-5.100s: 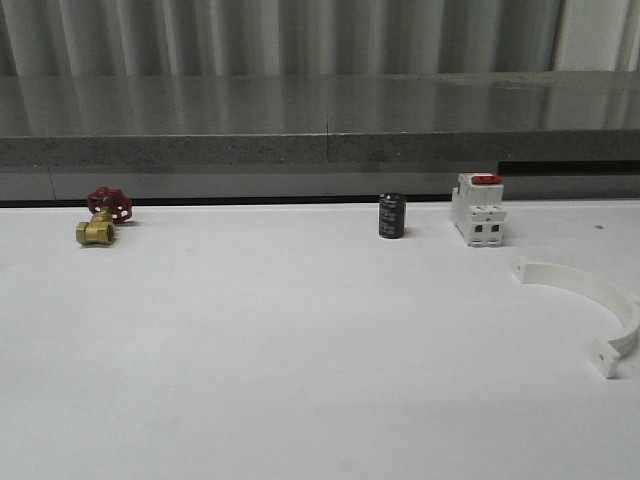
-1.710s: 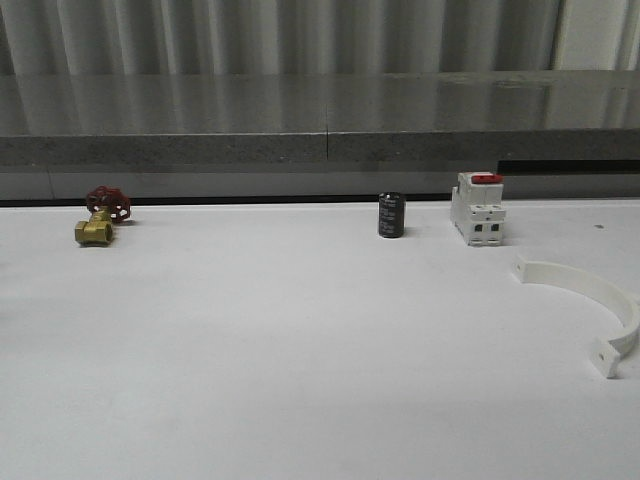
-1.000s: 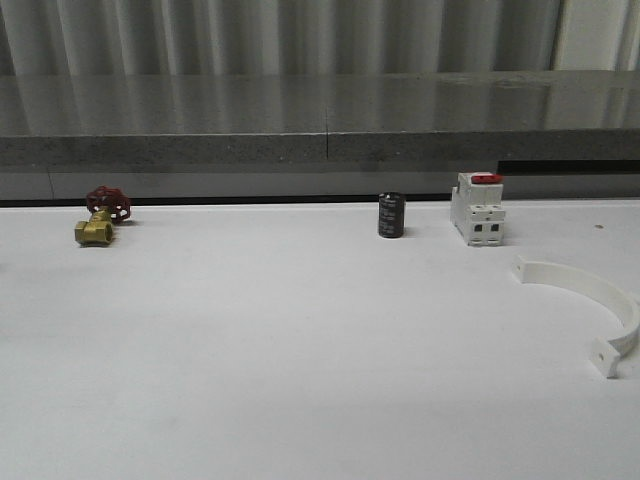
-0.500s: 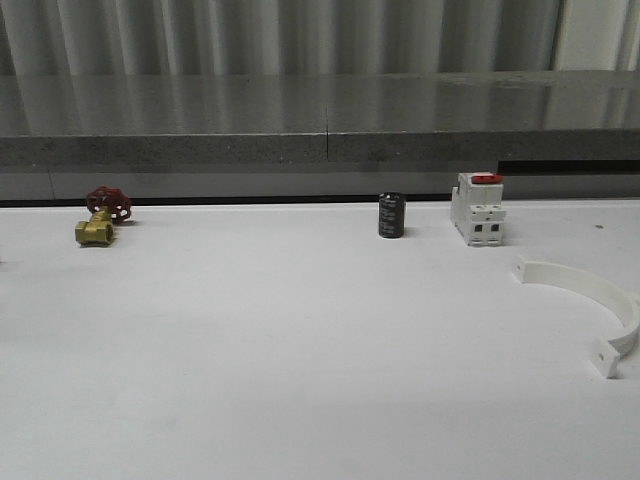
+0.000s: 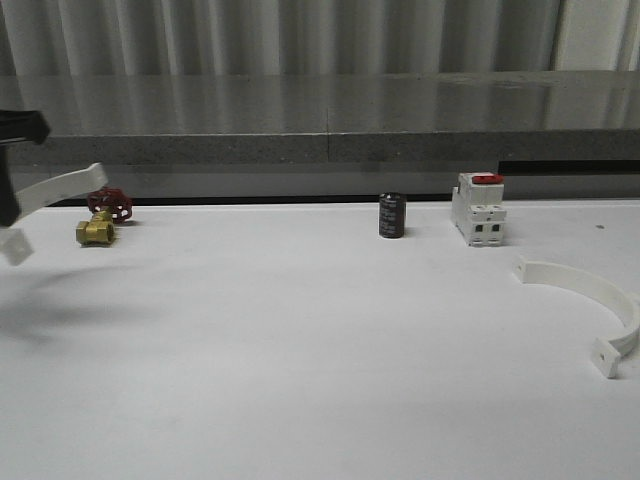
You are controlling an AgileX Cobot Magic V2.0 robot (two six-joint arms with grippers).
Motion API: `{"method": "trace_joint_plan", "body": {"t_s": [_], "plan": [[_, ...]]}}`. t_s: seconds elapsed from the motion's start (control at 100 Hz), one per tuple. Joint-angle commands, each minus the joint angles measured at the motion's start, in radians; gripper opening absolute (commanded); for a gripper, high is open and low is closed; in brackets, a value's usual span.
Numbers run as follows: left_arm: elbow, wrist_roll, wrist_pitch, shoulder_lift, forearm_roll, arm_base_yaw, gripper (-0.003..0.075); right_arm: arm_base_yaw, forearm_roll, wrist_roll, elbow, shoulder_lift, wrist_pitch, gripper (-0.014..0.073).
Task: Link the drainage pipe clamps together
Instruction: 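Grasp the white clamp half's flange with the left gripper and lift, then move the clamp half toward the table center, set it down, release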
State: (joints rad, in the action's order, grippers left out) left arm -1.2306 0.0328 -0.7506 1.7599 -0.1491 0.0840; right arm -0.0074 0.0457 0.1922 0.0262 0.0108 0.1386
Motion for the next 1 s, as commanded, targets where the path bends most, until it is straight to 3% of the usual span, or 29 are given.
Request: {"method": "trace_joint_plan", "body": {"t_s": [0.0, 0.19, 0.31, 0.99], "plan": [[-0.023, -0.108, 0.017, -0.056, -0.015, 0.092, -0.0020, -0.005, 0.010, -0.002, -0.016, 0.018, -0.079, -0.0067], [-0.023, -0.318, 0.077, -0.033, 0.081, 0.275, -0.0020, -0.005, 0.010, -0.002, -0.016, 0.018, -0.079, -0.0067], [-0.025, -0.368, 0.099, 0.000, 0.096, 0.344, -0.0020, -0.005, 0.010, -0.002, -0.016, 0.018, -0.079, -0.0067], [-0.133, -0.507, 0.106, 0.169, 0.139, 0.435, -0.0020, -0.005, 0.010, -0.002, -0.016, 0.018, -0.078, -0.0067]]}}
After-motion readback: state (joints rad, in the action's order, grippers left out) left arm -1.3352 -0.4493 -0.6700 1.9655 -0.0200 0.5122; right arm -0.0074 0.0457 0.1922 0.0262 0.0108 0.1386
